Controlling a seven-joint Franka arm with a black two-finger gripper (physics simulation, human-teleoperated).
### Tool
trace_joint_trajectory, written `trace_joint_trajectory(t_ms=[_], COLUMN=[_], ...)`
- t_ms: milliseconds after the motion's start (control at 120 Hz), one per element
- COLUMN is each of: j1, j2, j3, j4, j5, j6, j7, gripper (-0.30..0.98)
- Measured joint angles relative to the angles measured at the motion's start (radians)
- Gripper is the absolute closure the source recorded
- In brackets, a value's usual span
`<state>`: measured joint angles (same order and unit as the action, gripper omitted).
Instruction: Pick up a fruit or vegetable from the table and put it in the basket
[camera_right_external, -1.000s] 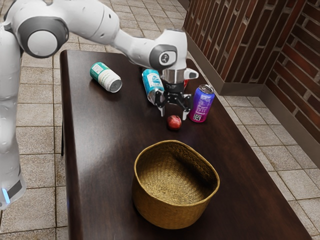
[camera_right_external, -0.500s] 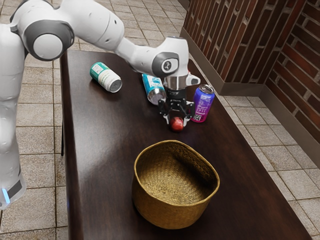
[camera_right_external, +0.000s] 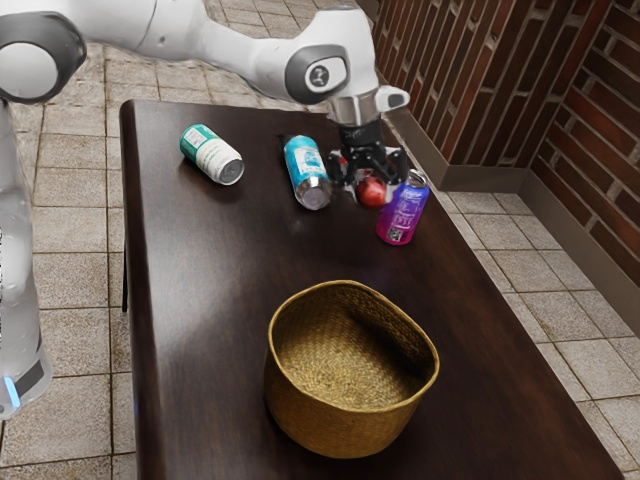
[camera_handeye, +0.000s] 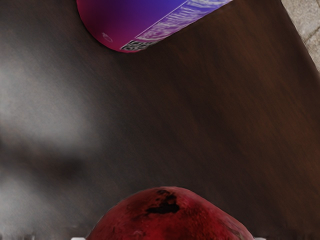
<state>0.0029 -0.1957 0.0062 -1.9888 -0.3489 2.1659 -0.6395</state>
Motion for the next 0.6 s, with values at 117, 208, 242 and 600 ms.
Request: trace_joint_trajectory(t_ms=[117,208,242,600], j1=[-0.143,-0.154,-0.154,-0.142], j2=[-0.076,-0.028,0.005,0.101], j3=[-0.129,-0.179,-0.184,-0.258], j4=[-0.043,-0.043,-0.029,0.050], j5=[-0.014,-0.056,-0.067,-0.102], j6=[-0.003,-0.002,-0.001,0.046], j7=[-0.107,-0.181,-0.204,-0.388], gripper=[0.37,0.36,0.35,0.38])
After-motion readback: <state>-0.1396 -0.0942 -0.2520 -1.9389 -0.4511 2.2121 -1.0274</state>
